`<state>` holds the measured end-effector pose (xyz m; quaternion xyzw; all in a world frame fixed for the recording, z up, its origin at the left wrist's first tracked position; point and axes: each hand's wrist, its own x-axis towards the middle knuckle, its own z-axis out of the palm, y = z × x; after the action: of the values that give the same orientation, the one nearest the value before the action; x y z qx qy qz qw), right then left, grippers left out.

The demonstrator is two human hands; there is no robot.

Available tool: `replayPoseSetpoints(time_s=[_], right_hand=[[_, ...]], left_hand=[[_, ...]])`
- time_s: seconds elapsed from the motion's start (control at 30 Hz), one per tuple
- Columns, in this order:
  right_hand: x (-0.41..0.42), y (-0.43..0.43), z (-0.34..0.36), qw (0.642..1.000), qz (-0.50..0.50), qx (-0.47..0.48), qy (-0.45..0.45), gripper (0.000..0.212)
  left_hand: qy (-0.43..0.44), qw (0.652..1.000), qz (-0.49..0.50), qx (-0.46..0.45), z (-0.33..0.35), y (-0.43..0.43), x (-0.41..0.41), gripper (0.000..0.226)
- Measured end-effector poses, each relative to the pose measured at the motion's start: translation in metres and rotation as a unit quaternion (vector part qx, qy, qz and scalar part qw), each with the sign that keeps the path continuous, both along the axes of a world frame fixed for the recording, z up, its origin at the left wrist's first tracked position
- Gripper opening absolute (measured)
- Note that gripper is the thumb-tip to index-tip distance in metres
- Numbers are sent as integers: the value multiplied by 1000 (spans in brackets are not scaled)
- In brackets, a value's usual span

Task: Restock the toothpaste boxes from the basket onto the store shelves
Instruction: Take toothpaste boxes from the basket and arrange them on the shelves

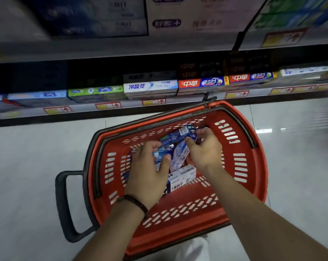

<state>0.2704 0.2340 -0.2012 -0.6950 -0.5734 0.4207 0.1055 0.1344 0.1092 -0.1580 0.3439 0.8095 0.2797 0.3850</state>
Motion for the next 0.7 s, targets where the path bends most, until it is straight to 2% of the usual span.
replayPoseSetpoints(time_s=[0.2,0.4,0.7], right_hand=[[-7,16,-28,999,-16,-27,-12,50],[-18,24,-41,997,35,-40,-52,54],[-22,27,-46,991,-96,-89,20,45]], left_hand=[[-31,999,18,-14,-13,-8,8,36],[-41,998,41,-19,-16,-13,14,39],[-59,996,53,-36,-17,-24,21,36]])
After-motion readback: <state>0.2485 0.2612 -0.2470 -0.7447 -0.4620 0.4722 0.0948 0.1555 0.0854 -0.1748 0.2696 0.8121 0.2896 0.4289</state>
